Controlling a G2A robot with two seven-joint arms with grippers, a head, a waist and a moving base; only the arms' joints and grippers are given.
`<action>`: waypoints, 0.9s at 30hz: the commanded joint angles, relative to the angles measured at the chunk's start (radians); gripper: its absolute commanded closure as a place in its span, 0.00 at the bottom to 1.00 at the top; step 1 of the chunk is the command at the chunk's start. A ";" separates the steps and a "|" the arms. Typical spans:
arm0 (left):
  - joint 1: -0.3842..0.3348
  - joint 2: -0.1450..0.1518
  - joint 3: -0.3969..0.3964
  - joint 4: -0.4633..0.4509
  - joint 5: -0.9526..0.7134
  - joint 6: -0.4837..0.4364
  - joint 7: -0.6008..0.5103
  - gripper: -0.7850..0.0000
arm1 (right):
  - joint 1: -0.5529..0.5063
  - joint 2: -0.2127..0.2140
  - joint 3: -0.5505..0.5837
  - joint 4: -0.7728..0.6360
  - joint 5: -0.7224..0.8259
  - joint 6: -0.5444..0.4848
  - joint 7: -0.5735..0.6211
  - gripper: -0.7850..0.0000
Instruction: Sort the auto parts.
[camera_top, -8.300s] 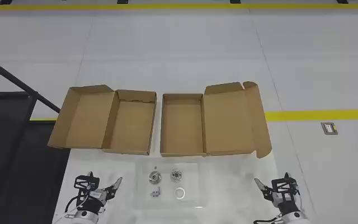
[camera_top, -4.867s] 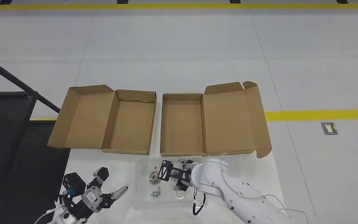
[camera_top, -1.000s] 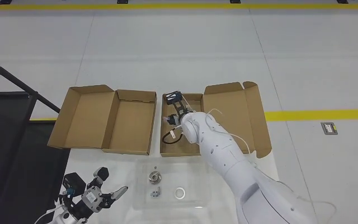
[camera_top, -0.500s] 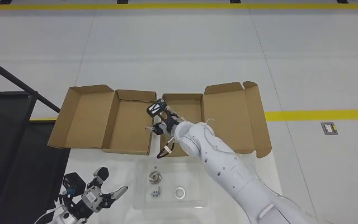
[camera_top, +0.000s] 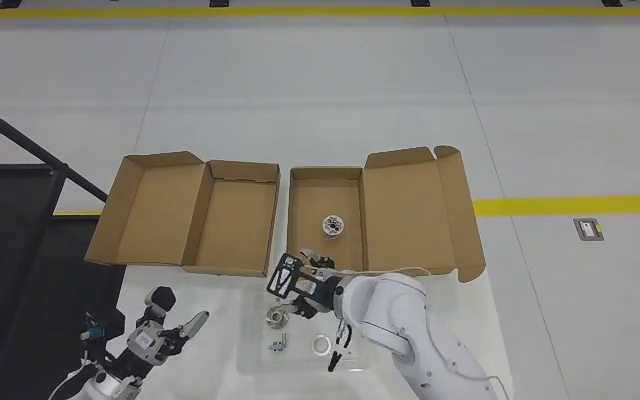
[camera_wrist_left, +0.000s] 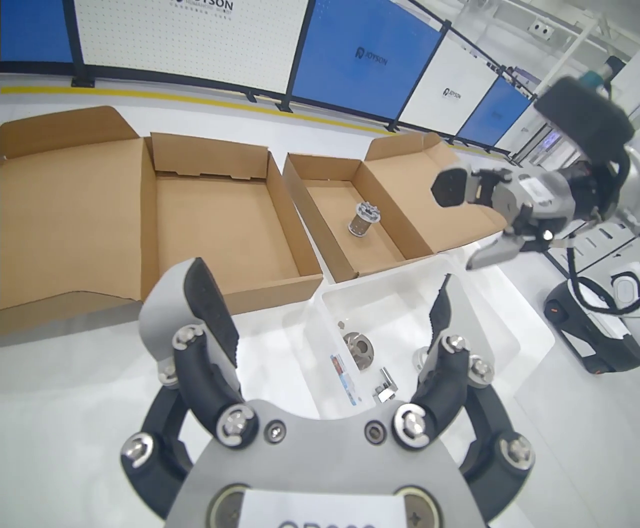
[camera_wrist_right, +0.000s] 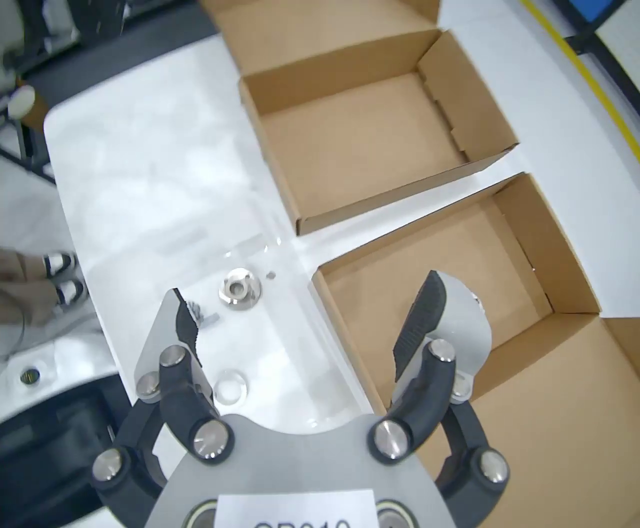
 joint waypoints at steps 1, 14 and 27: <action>0.000 0.000 0.000 0.000 0.001 -0.001 0.000 0.00 | 0.000 -0.001 0.000 0.001 0.001 0.032 -0.036 0.00; 0.000 0.000 0.000 0.000 0.001 -0.001 0.000 0.00 | 0.009 0.007 -0.074 0.021 0.001 -0.196 0.000 0.00; 0.000 0.000 0.000 0.000 0.001 -0.001 0.000 0.00 | 0.000 0.045 -0.150 0.084 0.090 -0.147 0.193 0.00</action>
